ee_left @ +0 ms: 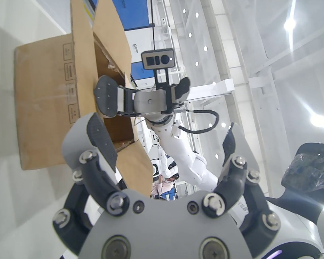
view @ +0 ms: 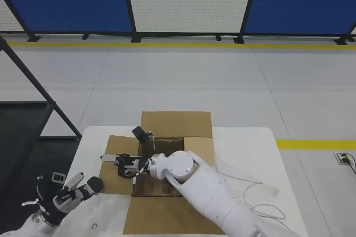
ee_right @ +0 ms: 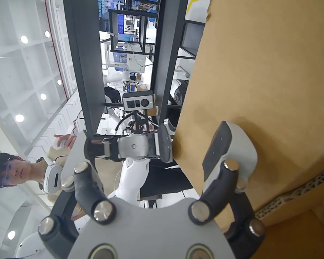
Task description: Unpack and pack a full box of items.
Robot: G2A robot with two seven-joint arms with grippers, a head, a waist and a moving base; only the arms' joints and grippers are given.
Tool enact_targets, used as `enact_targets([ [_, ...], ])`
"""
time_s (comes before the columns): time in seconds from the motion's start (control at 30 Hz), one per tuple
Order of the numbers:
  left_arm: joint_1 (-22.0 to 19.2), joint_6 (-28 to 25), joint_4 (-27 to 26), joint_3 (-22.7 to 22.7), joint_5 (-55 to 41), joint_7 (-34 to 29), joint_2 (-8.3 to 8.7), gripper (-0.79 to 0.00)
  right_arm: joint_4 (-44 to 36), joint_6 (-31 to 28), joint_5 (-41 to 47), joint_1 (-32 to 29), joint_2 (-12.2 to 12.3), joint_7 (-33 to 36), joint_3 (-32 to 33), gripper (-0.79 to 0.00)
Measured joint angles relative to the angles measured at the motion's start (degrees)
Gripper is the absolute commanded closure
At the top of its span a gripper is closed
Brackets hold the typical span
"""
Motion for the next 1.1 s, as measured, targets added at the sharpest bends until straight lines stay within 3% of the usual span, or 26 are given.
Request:
enact_targets([
  [0.3,-3.81,2.61,4.53,3.01,2.3,0.55,-0.17,-0.785,-0.91,-5.11,-2.06,-0.83,-0.14,-2.62,2.24,-0.785],
  [0.5,-5.67,3.39,6.06,5.46,5.95,2.41,-0.37,-0.785,-7.22,-11.75,-6.69,-3.02,2.57,-7.45,6.7,-0.785],
  [0.63,-7.11,4.07,7.17,7.09,7.63,3.5,-0.55,-0.785,-15.54,-16.77,-8.25,-7.47,6.06,-6.05,12.93,-0.785],
  [0.73,-8.21,4.64,7.91,8.35,8.62,3.45,-0.66,-0.785,-23.44,-17.08,-9.57,-12.01,8.6,-4.71,18.13,-0.785],
  [0.93,-10.08,5.57,8.74,11.1,10.57,3.04,-0.94,-0.785,-41.74,-11.96,-15.59,-23.49,12.8,-4.54,28.36,-0.785],
  [1.1,-11.36,5.91,9.13,13.02,11.32,3.4,-1.23,-0.785,-53.66,-8.21,-19.08,-32.18,14.64,-4.84,33.66,-0.785],
])
